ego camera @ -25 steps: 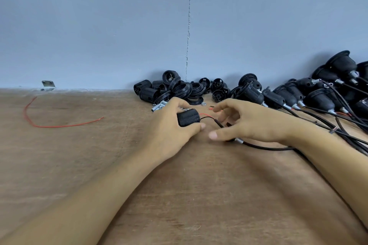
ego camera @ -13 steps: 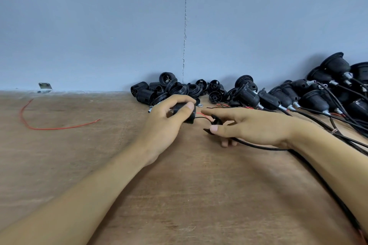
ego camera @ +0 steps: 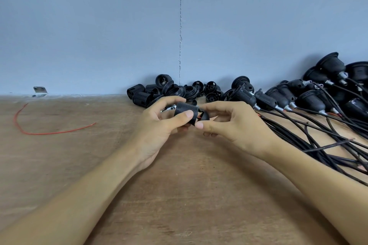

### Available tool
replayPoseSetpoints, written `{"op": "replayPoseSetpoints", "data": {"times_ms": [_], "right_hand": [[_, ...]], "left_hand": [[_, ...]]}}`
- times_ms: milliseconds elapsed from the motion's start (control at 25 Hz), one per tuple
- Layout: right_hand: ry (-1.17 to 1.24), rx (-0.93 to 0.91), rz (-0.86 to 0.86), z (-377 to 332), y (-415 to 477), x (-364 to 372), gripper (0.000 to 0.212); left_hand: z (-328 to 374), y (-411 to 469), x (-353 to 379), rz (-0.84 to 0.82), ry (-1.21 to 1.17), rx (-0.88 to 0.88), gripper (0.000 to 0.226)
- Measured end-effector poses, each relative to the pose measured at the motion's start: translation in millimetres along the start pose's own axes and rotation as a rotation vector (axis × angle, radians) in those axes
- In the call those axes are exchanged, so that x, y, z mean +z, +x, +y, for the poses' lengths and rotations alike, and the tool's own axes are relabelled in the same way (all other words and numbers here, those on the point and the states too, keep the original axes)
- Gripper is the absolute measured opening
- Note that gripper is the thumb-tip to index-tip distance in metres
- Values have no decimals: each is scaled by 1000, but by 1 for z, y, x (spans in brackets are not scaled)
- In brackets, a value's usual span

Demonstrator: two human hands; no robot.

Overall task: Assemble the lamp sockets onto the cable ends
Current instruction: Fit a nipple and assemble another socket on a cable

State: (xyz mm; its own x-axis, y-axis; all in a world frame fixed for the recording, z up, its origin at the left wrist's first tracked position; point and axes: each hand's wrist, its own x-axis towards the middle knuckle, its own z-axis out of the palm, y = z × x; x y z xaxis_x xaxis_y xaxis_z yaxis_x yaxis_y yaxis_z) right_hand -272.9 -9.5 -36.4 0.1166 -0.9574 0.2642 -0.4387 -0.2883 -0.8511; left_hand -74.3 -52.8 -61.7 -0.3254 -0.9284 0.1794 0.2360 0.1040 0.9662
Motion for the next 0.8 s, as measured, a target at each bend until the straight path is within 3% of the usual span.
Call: {"op": "replayPoseSetpoints", "data": {"times_ms": [200,440,800], "right_hand": [[-149,-76,151,6,-2,6,47],[-267,-149,108,8,-6,2,42],[-228,-170,109,5,-8,4,44]], "left_hand": [[-1,0,-1,-56,35,-41,32],[1,-1,-10,-172,260,19,35],[1,-3,-4,-182,52,-89,40]]}}
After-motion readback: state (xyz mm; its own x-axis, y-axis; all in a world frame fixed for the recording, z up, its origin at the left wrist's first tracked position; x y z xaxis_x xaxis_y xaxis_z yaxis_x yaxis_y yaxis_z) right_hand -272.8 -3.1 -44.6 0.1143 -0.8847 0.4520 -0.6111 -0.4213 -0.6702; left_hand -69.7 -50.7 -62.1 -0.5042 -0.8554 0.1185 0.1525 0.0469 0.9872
